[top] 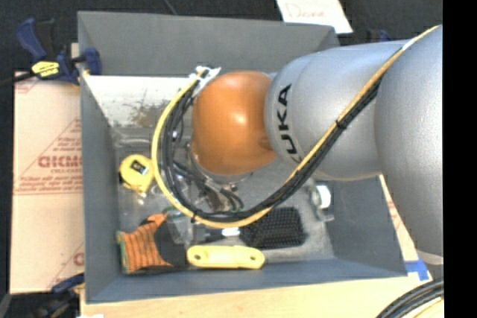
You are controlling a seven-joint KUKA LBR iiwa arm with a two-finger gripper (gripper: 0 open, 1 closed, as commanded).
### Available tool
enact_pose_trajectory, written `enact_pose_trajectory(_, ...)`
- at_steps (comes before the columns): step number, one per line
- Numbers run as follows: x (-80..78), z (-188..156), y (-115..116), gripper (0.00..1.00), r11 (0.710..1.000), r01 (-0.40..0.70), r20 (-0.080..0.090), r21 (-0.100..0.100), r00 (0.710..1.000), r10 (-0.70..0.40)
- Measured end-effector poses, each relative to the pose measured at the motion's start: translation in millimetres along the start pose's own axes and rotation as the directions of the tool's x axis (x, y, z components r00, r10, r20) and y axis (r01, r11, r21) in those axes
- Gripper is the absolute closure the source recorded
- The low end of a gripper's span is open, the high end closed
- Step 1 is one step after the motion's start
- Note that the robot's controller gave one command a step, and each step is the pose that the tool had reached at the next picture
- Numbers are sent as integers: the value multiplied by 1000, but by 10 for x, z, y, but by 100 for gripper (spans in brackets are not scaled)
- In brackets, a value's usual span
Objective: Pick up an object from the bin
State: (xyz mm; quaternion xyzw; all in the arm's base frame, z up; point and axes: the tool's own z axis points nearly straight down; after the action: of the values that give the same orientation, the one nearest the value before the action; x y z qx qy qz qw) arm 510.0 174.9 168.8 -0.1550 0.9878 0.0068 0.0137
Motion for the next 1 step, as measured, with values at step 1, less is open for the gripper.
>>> enact_pose_trajectory(1,-294,-527,-148,0,1000,4,12,1,1000,-4)
